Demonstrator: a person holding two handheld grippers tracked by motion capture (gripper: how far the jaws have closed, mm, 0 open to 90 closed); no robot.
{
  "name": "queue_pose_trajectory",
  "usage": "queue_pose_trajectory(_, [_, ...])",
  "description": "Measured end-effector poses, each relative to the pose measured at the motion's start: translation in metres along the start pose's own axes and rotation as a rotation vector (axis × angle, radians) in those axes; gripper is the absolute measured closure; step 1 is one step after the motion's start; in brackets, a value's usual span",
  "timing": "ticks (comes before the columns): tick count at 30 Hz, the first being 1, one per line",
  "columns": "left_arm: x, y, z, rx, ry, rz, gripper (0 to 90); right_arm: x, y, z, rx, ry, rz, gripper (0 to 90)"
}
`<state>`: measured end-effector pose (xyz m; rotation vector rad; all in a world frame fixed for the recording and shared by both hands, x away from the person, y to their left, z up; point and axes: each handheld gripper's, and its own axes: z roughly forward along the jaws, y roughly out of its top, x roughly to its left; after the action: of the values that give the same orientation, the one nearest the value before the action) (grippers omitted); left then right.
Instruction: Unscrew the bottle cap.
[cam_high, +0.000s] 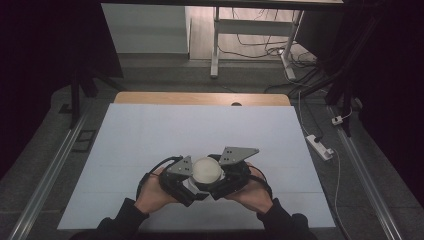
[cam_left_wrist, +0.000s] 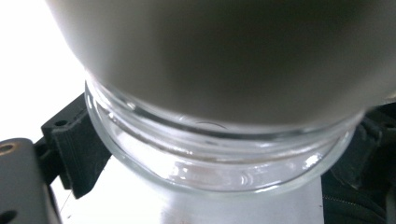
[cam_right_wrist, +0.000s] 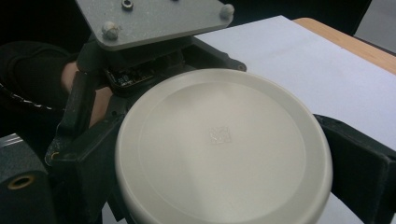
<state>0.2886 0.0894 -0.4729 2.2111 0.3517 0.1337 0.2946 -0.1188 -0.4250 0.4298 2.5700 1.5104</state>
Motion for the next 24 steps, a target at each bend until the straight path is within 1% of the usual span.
queue_pose_trajectory(11, [0.002,-0.001,-0.001,0.004,0.017,-0.007,7.5,-0.003,-0.001,-0.004,-0.001,-0.02,-0.001,7.6])
queue_pose_trajectory(14, [0.004,-0.002,-0.002,0.006,0.024,-0.015,7.5,-0.004,-0.001,-0.004,-0.004,-0.023,0.002,7.6])
queue_pose_trajectory(21, [0.011,-0.006,-0.005,0.007,0.058,-0.04,7.5,-0.004,-0.002,-0.007,-0.008,-0.028,0.004,7.6])
queue_pose_trajectory(24, [0.013,-0.007,-0.006,0.009,0.064,-0.045,7.5,-0.003,-0.003,-0.008,-0.004,-0.03,0.006,7.6])
